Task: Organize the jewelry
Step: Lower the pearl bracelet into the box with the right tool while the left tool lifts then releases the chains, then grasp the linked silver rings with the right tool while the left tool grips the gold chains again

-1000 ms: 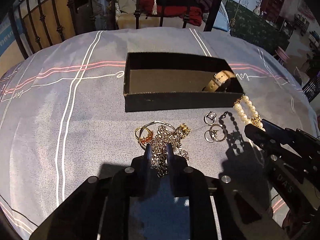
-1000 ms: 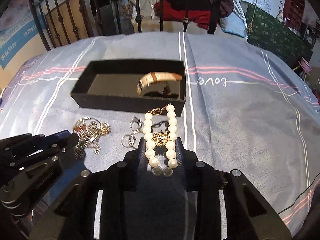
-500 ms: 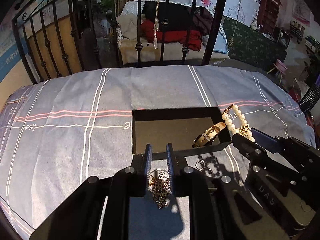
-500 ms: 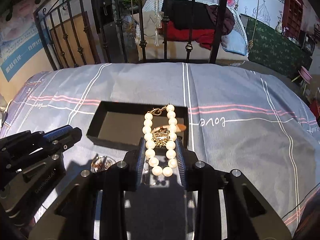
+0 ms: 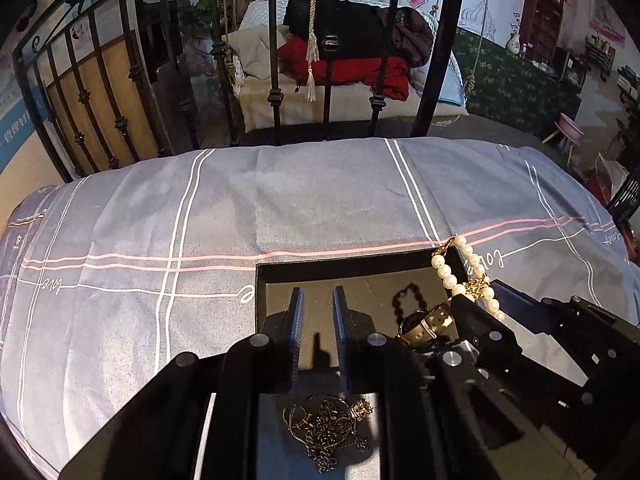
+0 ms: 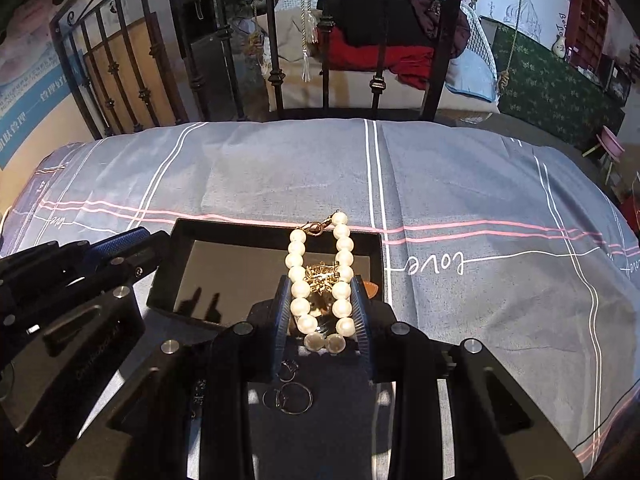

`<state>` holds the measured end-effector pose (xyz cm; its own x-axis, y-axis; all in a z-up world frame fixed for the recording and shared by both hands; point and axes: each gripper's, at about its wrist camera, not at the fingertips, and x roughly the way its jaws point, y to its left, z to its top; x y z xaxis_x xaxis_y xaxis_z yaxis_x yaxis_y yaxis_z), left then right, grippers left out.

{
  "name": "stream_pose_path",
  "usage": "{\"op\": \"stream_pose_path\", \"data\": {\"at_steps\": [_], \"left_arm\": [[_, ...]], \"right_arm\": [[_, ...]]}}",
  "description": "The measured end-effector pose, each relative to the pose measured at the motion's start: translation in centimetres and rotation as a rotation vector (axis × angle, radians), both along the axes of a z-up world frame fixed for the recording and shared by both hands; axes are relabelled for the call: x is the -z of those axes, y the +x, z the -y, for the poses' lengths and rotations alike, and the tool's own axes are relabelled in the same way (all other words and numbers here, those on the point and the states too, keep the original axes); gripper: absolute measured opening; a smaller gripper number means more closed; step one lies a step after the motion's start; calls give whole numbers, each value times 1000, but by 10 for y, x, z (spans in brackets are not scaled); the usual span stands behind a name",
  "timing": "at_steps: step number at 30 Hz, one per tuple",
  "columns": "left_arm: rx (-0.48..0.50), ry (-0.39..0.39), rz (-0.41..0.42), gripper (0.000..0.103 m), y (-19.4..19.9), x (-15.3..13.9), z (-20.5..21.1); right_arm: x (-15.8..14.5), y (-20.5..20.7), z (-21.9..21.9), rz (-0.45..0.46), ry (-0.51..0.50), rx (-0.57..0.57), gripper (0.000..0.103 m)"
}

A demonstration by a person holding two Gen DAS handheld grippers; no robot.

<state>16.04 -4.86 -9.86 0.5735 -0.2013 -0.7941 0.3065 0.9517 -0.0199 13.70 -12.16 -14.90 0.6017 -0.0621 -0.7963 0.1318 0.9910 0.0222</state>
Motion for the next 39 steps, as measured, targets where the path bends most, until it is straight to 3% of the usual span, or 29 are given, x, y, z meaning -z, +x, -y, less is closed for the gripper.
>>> {"op": "stream_pose_path", "data": {"at_steps": [4, 5, 6, 7, 10, 14, 21, 25, 27, 33, 36, 39], "left_arm": [[-8, 12, -5, 15, 6, 5, 2], [-10, 17, -4, 18, 6, 6, 2], [-16, 25, -3, 32, 7, 7, 2], [-19, 25, -3, 39, 7, 8, 2], [-37, 27, -3, 47, 10, 10, -1], [-57, 32, -1, 54, 12, 8, -6], [-85, 22, 30, 77, -4, -9, -19], [-104, 29, 48, 95, -27, -18, -31], [-91, 13, 30, 97, -41, -12, -36], [-36, 59, -51, 94, -81, 37, -35], [-25, 68, -86, 84, -88, 60, -36], [-28, 74, -116, 80, -88, 76, -38]], "right_arm": [[5, 6, 3, -12, -1, 6, 31], [6, 7, 3, -15, -3, 7, 31], [7, 8, 3, -16, -5, 7, 31], [8, 9, 3, -14, -6, 7, 31], [9, 11, 4, -14, -18, 14, 35], [9, 10, 7, -9, -18, 32, 48], [-15, -10, 11, 54, -25, 50, 59], [-30, -38, 12, 97, -58, 62, 78], [-25, -52, 14, 86, -67, 62, 83], [25, -83, 13, -22, -29, 45, 83], [50, -89, 5, -66, -31, 13, 72], [68, -86, -2, -95, -12, -16, 70]]}}
